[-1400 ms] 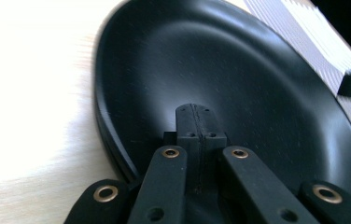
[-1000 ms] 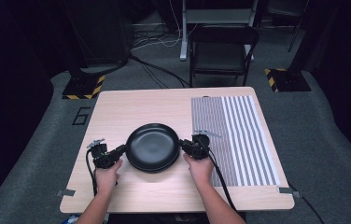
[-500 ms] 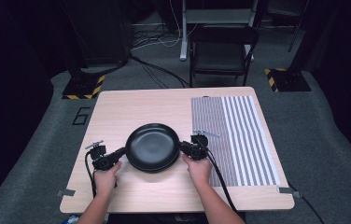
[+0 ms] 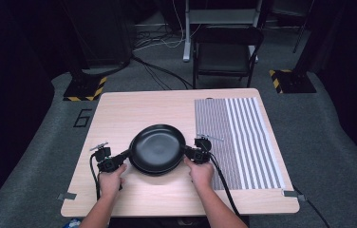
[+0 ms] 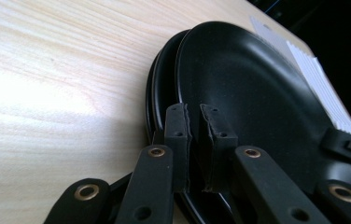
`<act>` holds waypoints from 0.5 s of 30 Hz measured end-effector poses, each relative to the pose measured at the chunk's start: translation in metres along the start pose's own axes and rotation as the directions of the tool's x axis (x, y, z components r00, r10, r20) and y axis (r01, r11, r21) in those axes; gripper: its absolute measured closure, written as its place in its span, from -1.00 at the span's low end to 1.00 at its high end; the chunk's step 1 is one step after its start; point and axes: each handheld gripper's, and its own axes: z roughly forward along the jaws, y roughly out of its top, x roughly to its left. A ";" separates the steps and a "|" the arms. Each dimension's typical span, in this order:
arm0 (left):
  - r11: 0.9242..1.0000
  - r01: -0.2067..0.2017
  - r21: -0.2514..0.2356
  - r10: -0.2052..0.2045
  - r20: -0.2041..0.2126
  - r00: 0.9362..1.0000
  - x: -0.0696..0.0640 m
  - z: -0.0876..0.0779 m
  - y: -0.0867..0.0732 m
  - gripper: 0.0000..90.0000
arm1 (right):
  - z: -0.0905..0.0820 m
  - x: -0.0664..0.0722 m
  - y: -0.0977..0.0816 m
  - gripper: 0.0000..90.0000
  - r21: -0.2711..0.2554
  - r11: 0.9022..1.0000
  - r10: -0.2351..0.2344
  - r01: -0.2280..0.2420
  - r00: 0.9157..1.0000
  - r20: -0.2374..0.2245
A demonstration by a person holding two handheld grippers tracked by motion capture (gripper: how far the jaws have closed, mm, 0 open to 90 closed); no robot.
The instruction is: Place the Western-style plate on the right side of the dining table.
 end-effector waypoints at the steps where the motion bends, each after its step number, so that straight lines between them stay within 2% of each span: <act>1: 1.000 0.000 0.000 0.000 0.000 1.000 0.000 0.000 0.000 0.81 | -0.001 -0.001 0.001 0.70 -0.009 1.000 0.012 -0.012 1.000 -0.004; 3: 0.999 0.027 0.025 -0.027 0.007 1.000 -0.002 0.007 -0.002 0.76 | -0.002 -0.002 0.002 0.69 -0.018 1.000 0.009 -0.009 1.000 0.003; 5: 1.000 0.020 0.014 -0.020 -0.006 1.000 -0.004 0.009 -0.002 0.76 | -0.003 -0.002 0.002 0.65 -0.018 1.000 0.002 -0.002 1.000 0.002; 8: 0.999 0.036 0.001 -0.036 -0.009 0.999 -0.006 0.012 -0.003 0.76 | -0.002 0.000 0.000 0.53 -0.017 1.000 0.011 -0.011 1.000 -0.003; 12: 1.000 0.028 -0.002 -0.028 -0.019 0.999 -0.009 0.014 -0.003 0.76 | 0.000 -0.002 -0.003 0.58 -0.017 1.000 0.013 -0.013 1.000 0.002; 15: 1.000 0.031 0.001 -0.031 -0.006 1.000 -0.012 0.013 -0.007 0.76 | -0.004 -0.005 -0.006 0.62 -0.034 0.998 0.048 -0.048 0.999 0.000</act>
